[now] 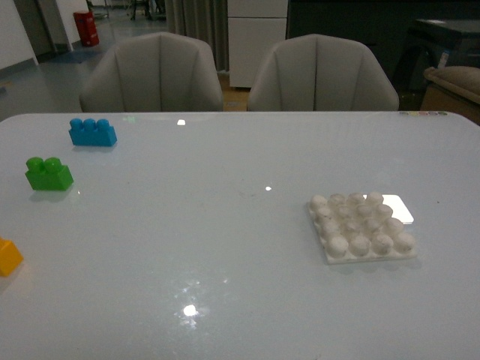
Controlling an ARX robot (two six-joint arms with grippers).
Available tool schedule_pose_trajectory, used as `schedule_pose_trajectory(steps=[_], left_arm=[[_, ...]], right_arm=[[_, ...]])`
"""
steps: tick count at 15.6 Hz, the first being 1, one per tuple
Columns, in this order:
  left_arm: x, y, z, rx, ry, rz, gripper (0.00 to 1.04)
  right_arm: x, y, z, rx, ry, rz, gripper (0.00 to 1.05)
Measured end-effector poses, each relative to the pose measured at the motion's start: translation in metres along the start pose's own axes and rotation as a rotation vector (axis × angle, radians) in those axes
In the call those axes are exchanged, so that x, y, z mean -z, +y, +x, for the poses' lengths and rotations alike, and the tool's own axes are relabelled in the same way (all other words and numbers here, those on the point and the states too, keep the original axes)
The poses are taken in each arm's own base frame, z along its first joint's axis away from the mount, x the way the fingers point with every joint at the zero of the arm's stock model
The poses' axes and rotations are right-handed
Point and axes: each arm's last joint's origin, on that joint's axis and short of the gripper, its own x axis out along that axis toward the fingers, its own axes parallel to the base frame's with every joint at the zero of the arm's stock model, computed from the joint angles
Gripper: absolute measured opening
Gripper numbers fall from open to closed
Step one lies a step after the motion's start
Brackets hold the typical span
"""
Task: Insert yellow block into base center
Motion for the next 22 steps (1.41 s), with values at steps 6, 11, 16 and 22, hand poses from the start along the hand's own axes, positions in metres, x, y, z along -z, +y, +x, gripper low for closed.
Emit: schedule_pose_trajectory(steps=[6, 11, 16, 22], left_arm=[[0.0, 0.0, 0.0, 0.0, 0.0, 0.0, 0.98], [0.0, 0.0, 0.0, 0.0, 0.0, 0.0, 0.98], [0.0, 0.0, 0.0, 0.0, -0.001, 0.0, 0.98], [0.0, 0.0, 0.0, 0.0, 0.0, 0.0, 0.98]], right_arm=[[0.0, 0.0, 0.0, 0.0, 0.0, 0.0, 0.98], [0.0, 0.0, 0.0, 0.0, 0.0, 0.0, 0.98], [-0.019, -0.012, 0.019, 0.03, 0.04, -0.069, 0.98], [-0.066, -0.031, 0.153, -0.037, 0.124, -0.023, 0.98]])
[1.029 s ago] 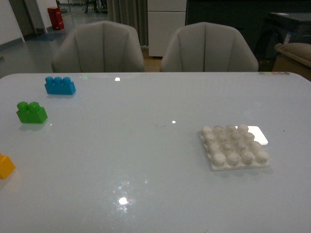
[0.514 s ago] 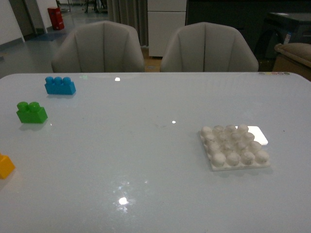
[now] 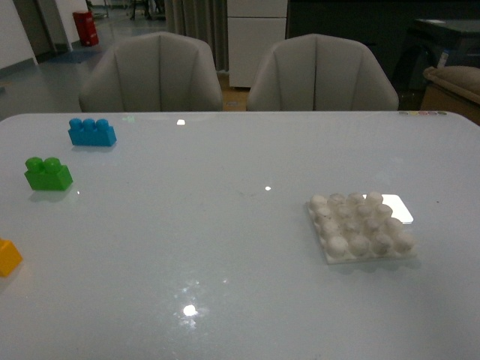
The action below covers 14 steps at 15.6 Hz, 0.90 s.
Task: Insert yellow block into base center
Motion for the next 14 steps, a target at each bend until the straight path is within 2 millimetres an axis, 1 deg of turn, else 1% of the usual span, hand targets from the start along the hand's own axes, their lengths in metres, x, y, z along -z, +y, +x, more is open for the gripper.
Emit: schedule_pose_trajectory(steps=[1, 2, 3, 4, 5, 7, 8, 11, 13, 14], left_arm=[[0.0, 0.0, 0.0, 0.0, 0.0, 0.0, 0.98], [0.0, 0.0, 0.0, 0.0, 0.0, 0.0, 0.98], [0.0, 0.0, 0.0, 0.0, 0.0, 0.0, 0.98], [0.0, 0.0, 0.0, 0.0, 0.0, 0.0, 0.98], [0.0, 0.0, 0.0, 0.0, 0.0, 0.0, 0.98], [0.0, 0.0, 0.0, 0.0, 0.0, 0.0, 0.98], [0.0, 0.0, 0.0, 0.0, 0.0, 0.0, 0.98], [0.0, 0.0, 0.0, 0.0, 0.0, 0.0, 0.98], [0.0, 0.0, 0.0, 0.0, 0.0, 0.0, 0.98], [0.0, 0.0, 0.0, 0.0, 0.0, 0.0, 0.98]], right_arm=[[0.008, -0.002, 0.022, -0.009, 0.082, 0.025, 0.98], [0.019, -0.002, 0.049, -0.014, 0.165, 0.035, 0.98], [0.028, -0.004, 0.069, -0.014, 0.234, 0.046, 0.98], [0.048, -0.003, 0.102, -0.022, 0.336, 0.052, 0.98], [0.069, 0.001, 0.121, -0.033, 0.429, 0.046, 0.98], [0.115, 0.011, 0.136, -0.069, 0.631, 0.062, 0.98], [0.127, 0.016, 0.141, -0.084, 0.673, 0.06, 0.98], [0.131, 0.03, 0.157, -0.128, 0.668, 0.044, 0.98], [0.137, 0.038, 0.165, -0.133, 0.707, 0.032, 0.98], [0.136, 0.041, 0.17, -0.135, 0.704, 0.027, 0.98]])
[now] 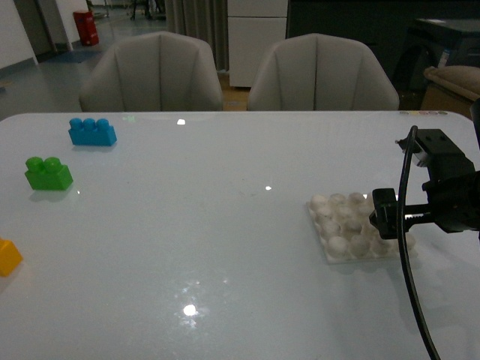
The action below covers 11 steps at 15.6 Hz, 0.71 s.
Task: Insert yellow block into base center
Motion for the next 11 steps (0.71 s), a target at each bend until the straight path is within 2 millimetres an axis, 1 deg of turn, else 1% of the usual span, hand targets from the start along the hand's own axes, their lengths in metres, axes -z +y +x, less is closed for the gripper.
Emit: schedule_pose_trajectory(steps=[2, 4, 5, 8, 11], left_arm=[[0.0, 0.0, 0.0, 0.0, 0.0, 0.0, 0.98], [0.0, 0.0, 0.0, 0.0, 0.0, 0.0, 0.98], [0.0, 0.0, 0.0, 0.0, 0.0, 0.0, 0.98], [0.0, 0.0, 0.0, 0.0, 0.0, 0.0, 0.98], [0.0, 0.0, 0.0, 0.0, 0.0, 0.0, 0.98]], right_arm=[[-0.008, 0.0, 0.007, 0.02, -0.003, -0.004, 0.98], [-0.004, 0.0, 0.014, 0.017, 0.02, 0.009, 0.98], [-0.005, -0.001, 0.016, 0.018, 0.009, 0.008, 0.98], [0.001, 0.002, 0.025, -0.001, 0.004, 0.011, 0.98], [0.004, 0.004, 0.029, -0.013, -0.029, 0.011, 0.98]])
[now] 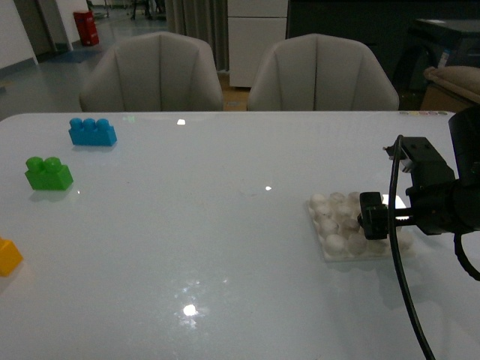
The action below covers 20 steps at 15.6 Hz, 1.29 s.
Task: Insert yellow block into base center
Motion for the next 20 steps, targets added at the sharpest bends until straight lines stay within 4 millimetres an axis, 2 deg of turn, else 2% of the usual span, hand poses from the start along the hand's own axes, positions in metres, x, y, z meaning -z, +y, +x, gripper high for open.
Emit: schedule_pose_trajectory(steps=[4, 8, 14, 16, 18, 20], left_arm=[[0.0, 0.0, 0.0, 0.0, 0.0, 0.0, 0.98], [0.0, 0.0, 0.0, 0.0, 0.0, 0.0, 0.98], [0.0, 0.0, 0.0, 0.0, 0.0, 0.0, 0.98], [0.0, 0.0, 0.0, 0.0, 0.0, 0.0, 0.98], [0.0, 0.0, 0.0, 0.0, 0.0, 0.0, 0.98], [0.0, 0.0, 0.0, 0.0, 0.0, 0.0, 0.98]], right_arm=[[0.006, 0.015, 0.005, -0.022, -0.032, 0.025, 0.98], [0.009, 0.041, 0.011, -0.074, -0.031, 0.03, 0.98], [0.011, 0.099, 0.015, -0.177, -0.004, -0.014, 0.98], [0.011, 0.103, 0.015, -0.186, 0.001, -0.02, 0.98], [0.008, 0.095, 0.01, -0.193, 0.005, 0.003, 0.98], [-0.005, 0.08, -0.01, -0.21, -0.035, 0.058, 0.98]])
